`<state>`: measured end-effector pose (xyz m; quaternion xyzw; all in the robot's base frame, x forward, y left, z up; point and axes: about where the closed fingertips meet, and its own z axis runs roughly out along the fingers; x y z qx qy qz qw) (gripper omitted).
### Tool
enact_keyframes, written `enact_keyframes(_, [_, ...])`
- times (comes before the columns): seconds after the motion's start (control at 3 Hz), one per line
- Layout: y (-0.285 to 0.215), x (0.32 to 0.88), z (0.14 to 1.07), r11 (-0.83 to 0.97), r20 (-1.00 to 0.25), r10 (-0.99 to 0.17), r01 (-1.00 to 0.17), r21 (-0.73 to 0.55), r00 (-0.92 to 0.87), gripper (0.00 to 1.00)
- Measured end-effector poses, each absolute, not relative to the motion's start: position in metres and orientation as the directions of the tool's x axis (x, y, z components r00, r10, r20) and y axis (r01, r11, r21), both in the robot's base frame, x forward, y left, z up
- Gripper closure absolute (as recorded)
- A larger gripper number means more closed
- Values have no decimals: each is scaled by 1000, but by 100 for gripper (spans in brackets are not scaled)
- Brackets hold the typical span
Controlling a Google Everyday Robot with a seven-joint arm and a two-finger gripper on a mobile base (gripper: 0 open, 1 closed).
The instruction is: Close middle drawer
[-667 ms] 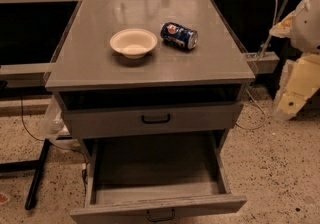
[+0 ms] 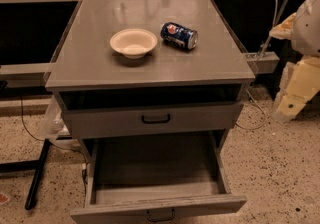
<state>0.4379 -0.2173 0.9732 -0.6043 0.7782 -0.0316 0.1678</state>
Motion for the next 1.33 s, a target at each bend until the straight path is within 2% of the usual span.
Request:
enact_keyframes(0.67, [-228, 433, 888, 281, -287, -932, -942, -185, -222, 0])
enact_keyframes(1.0, [-233, 426, 841, 292, -340, -914, -942, -168, -222, 19])
enact_keyframes(1.33, [-227, 421, 808, 282, -403, -895, -942, -183, -189, 42])
